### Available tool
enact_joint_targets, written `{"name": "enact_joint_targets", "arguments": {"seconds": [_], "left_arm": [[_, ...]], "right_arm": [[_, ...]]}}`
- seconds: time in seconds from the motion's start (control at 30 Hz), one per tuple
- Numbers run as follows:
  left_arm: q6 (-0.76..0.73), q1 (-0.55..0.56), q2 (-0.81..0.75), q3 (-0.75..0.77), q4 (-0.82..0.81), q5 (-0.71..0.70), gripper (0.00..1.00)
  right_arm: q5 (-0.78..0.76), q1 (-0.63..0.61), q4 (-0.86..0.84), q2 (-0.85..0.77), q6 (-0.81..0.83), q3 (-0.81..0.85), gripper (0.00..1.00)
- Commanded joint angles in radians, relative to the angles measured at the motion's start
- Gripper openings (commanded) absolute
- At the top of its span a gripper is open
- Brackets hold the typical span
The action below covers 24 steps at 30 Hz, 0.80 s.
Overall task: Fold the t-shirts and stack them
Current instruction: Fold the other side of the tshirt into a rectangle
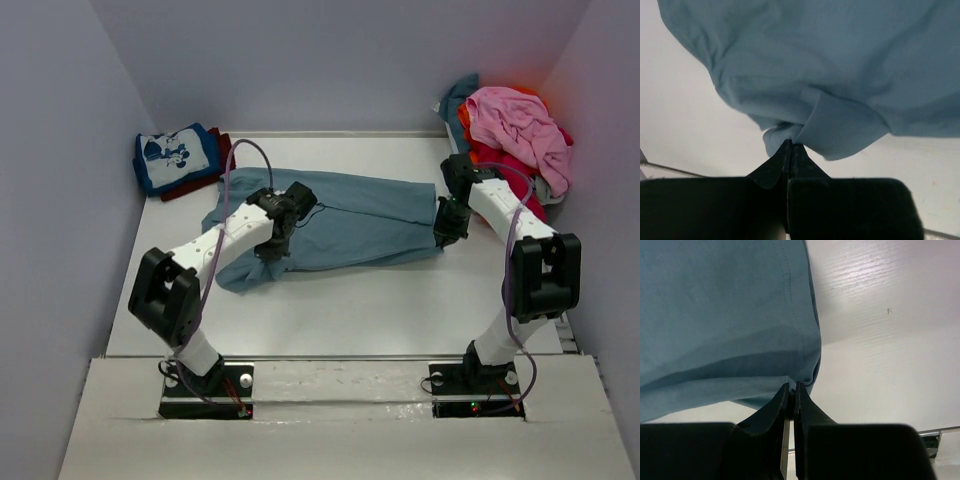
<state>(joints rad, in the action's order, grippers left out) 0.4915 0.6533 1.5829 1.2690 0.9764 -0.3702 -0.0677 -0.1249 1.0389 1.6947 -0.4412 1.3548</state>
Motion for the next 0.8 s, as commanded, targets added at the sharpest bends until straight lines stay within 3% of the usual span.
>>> {"name": "enact_joint_targets", "arguments": {"seconds": [0.0, 0.33, 0.57, 0.77], "left_arm": [[-0.042, -0.023, 0.101, 0.147, -0.057, -0.087, 0.06], [-0.148, -0.220, 0.374, 0.461, -0.125, -0.007, 0.06], [-0.154, -0.333, 0.578, 0.790, -0.070, 0.056, 0.06], [-0.148, -0.385, 0.696, 0.912, -0.077, 0.106, 0.06]], "right_arm": [[-0.027, -0.001, -0.027, 0.009, 0.006, 0.073, 0.07], [-0.073, -0.001, 0.015, 0.249, 0.002, 0.366, 0.07], [-0.080, 0.028, 0.055, 0.398, -0.013, 0.536, 0.07], [-0.098, 0.048, 0.087, 0.461, -0.011, 0.618, 0.07]]}}
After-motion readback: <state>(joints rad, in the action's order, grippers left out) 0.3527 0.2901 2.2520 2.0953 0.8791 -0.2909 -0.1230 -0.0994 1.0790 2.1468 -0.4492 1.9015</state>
